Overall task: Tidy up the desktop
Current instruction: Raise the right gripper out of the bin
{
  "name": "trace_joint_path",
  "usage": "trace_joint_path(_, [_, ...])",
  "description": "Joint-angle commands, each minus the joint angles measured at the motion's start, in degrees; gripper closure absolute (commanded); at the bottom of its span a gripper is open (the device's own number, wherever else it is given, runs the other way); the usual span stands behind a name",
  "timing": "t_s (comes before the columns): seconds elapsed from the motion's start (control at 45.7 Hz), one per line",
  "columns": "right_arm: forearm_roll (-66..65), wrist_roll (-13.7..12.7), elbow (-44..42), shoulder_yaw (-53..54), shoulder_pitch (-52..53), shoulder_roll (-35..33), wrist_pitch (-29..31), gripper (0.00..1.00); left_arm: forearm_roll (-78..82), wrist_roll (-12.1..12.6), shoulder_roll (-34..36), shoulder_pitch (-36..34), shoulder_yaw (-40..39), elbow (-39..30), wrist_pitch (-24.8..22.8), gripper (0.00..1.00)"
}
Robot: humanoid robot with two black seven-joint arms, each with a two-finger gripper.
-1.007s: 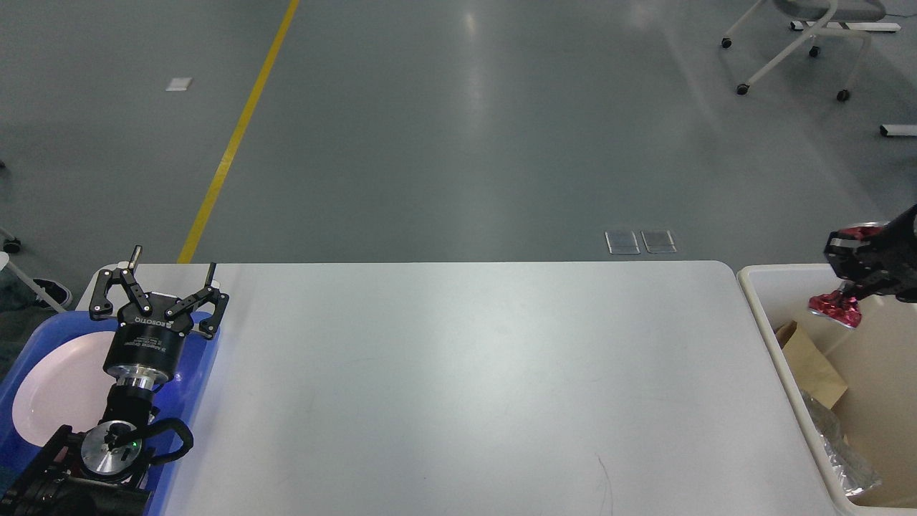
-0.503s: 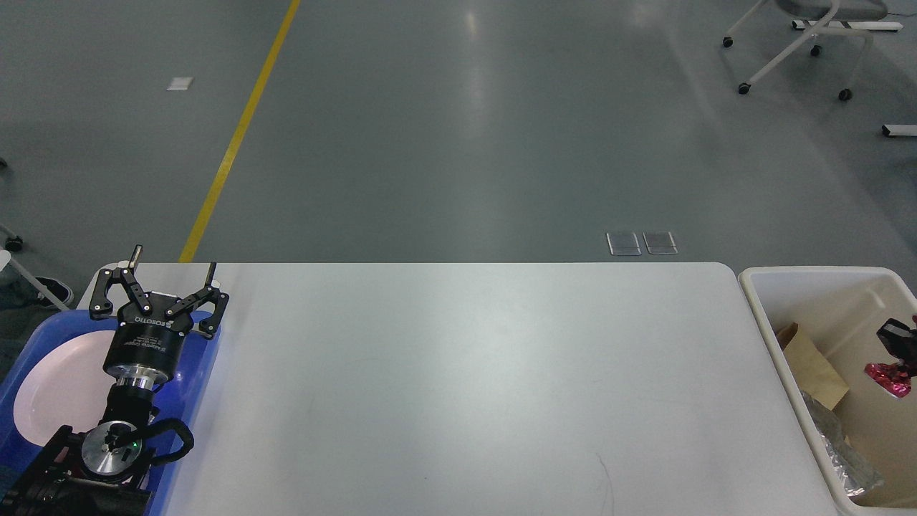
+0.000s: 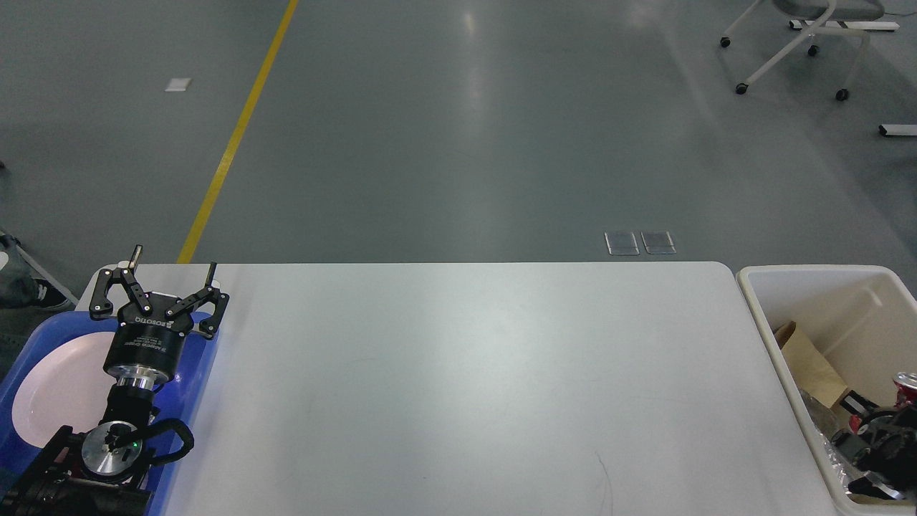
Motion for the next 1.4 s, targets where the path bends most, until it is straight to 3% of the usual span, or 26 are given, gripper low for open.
trace_joint_path(0.0, [0.0,-0.1,-0.3,0.4,-0.6,0.7,0.0,1.0,0.0,0.0,0.0,0.0,0.0,0.0,0.0,0.04])
trace_joint_path(0.131, [0.0,-0.1,-0.3,0.3,-1.4,1.9,-0.4,1.0,0.0,0.0,0.0,0.0,0.0,0.0,0.0,0.04])
trace_joint_path(0.153, [-0.1,-0.1,-0.4,0.3,-1.4,2.0,-0.5,0.9,0.0,0.0,0.0,0.0,0.0,0.0,0.0,0.04])
trace_joint_path(0.241, [-0.1,-0.2,-0.5,0.2,-1.4,1.9,-1.3,0.19,0.0,0.0,0.0,0.0,0.0,0.0,0.0,0.04])
trace_joint_path(0.263, [-0.1,-0.2,-0.5,0.2,-1.4,1.9,-2.0,0.1,0.0,0.0,0.0,0.0,0.0,0.0,0.0,0.04])
trace_joint_path(0.328, [-0.1,-0.2,-0.3,0.3,-1.5,1.9,-3.8,0.0,0.0,0.0,0.0,0.0,0.0,0.0,0.0,0.04])
trace_joint_path(1.007, [-1.1,-0.2,0.5,-0.1,-0.3,1.0,-3.8,0.0,0.0,0.0,0.0,0.0,0.0,0.0,0.0,0.04])
trace_joint_path(1.204, [0.1,-0.1,1.0,1.0,5.0,-1.5,-3.8,0.0,0.0,0.0,0.0,0.0,0.0,0.0,0.0,0.04])
trace_joint_path(1.379, [6.3,0.0,2.7,16.4,12.5,-5.1,-2.8,0.0,0.0,0.0,0.0,0.0,0.0,0.0,0.0,0.04])
